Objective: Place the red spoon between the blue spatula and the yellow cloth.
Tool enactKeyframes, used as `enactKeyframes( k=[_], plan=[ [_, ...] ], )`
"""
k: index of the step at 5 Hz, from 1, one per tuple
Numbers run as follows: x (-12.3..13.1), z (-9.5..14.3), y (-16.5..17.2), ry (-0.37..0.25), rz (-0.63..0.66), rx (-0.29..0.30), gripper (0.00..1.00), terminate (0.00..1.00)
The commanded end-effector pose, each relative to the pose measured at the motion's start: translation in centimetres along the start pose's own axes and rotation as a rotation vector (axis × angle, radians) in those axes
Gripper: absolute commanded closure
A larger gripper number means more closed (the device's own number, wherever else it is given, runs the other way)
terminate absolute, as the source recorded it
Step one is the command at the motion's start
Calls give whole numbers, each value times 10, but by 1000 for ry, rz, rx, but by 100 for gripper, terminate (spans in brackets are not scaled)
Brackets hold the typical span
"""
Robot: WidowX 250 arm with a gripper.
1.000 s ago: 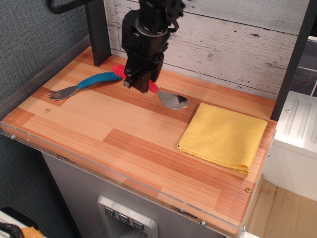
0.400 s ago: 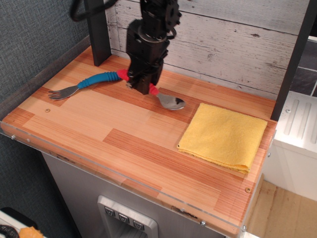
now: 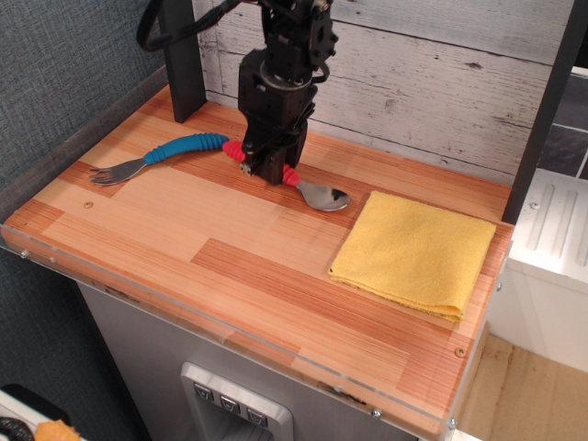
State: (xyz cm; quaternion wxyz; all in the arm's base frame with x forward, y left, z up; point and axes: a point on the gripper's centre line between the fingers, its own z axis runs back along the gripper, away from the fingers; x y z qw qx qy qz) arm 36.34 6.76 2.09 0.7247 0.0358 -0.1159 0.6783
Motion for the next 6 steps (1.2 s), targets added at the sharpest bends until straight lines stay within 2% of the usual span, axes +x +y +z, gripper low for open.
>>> enactKeyframes(
  k=[1,2,3,4,5,6],
  plan=[
    [6,5,-5,14,-19,-40,0,0],
    [7,7,-4,17,-37,-59,0,0],
    [13,19,-2,-8,-58,-87,0,0],
    [21,36,-3,-38,-85,-89,0,0],
    [26,59,-6,-86,-170,-98,0,0],
    [25,82,-5,-160,-298,-120,0,0]
  ],
)
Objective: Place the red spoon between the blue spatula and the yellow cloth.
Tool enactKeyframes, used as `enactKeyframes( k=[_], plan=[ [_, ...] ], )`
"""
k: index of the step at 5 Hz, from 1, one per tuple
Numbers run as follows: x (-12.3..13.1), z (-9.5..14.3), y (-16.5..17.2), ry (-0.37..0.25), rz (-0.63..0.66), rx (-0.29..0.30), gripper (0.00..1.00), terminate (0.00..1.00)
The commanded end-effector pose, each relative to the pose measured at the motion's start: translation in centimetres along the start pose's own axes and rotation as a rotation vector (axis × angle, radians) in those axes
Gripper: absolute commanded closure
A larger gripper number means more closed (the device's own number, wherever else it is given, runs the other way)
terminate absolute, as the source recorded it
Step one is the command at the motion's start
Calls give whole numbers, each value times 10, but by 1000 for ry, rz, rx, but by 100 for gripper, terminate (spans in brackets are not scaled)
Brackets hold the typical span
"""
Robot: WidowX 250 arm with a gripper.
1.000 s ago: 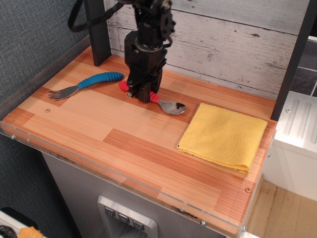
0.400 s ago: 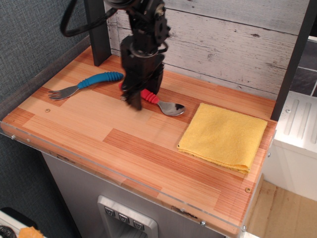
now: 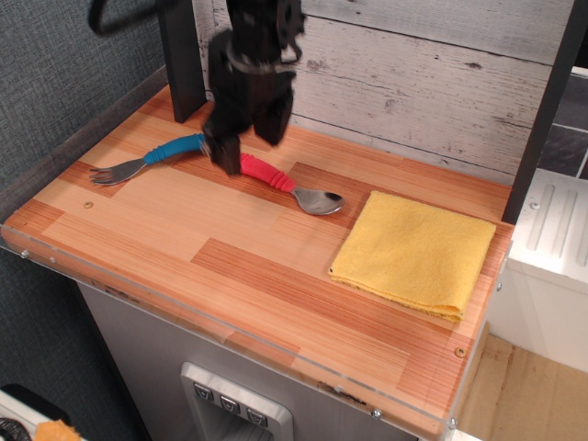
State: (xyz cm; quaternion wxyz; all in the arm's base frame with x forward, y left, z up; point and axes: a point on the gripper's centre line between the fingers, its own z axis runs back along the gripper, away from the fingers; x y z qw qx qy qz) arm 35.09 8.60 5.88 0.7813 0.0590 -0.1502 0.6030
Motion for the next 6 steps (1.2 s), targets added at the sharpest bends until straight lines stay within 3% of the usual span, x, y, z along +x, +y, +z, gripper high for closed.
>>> enactKeyframes(
  k=[1,2,4,6],
  plan=[
    [1,67,-9,-53,-328,-99,0,0],
    [-12,85,1,5,-555,-67,0,0],
    [-54,107,39,68,-667,-114,0,0],
    [-113,114,37,77,-791,-164,0,0]
  ],
)
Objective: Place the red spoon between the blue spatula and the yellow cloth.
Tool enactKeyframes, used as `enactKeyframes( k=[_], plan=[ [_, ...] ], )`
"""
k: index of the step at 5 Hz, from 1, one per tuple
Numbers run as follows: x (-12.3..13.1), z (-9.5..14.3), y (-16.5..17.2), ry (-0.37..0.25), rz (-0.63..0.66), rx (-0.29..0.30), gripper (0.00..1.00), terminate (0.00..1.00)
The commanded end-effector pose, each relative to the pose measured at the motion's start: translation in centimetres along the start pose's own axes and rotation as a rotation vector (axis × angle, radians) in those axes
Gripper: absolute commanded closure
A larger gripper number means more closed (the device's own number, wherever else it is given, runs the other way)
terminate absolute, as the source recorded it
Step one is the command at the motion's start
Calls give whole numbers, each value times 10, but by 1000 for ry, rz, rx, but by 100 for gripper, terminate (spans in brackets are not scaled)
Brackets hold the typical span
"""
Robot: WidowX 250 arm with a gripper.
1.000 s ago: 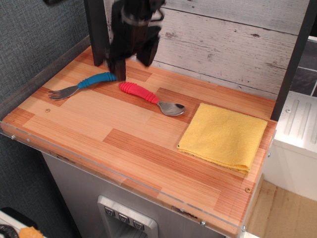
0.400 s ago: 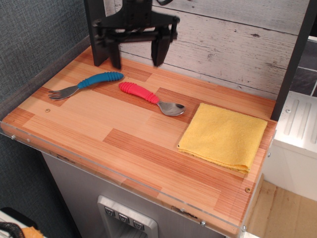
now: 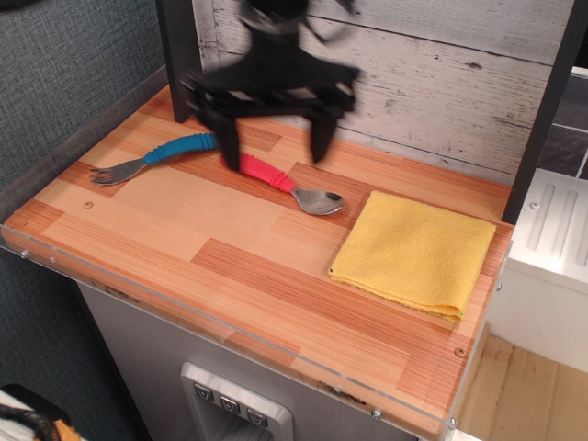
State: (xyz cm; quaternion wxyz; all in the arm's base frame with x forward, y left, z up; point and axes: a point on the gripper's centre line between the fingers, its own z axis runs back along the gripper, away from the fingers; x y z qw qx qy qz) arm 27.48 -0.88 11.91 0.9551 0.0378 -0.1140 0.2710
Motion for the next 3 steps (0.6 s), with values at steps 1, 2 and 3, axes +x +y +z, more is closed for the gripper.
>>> enactKeyframes(
  k=[1,2,3],
  plan=[
    [-41,13,-38,-10,-113,-41,0,0],
    [-41,13,-38,-10,-113,-41,0,0],
    [-41,13,-38,-10,-113,-41,0,100]
  ],
)
